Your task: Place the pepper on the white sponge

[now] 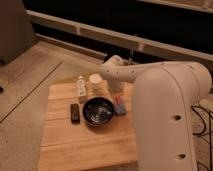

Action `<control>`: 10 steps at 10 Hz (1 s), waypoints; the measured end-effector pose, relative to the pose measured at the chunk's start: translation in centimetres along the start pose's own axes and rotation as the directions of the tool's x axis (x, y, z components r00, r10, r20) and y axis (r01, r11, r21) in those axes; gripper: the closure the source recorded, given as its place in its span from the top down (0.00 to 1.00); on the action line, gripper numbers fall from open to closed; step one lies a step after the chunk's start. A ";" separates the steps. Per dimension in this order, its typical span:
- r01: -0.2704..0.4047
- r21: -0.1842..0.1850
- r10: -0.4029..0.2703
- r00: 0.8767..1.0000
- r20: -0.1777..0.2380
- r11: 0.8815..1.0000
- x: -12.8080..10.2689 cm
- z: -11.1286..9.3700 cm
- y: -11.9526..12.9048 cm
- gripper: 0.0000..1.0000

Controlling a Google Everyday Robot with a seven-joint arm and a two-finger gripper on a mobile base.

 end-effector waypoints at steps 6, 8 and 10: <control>-0.059 0.032 0.061 0.996 -0.063 0.998 2.3 2.0 -0.7 0.00; -0.075 0.025 0.077 0.993 -0.090 0.997 2.7 2.7 -0.8 0.00; -0.065 0.012 0.066 0.992 -0.108 0.998 2.6 3.4 -0.4 0.14</control>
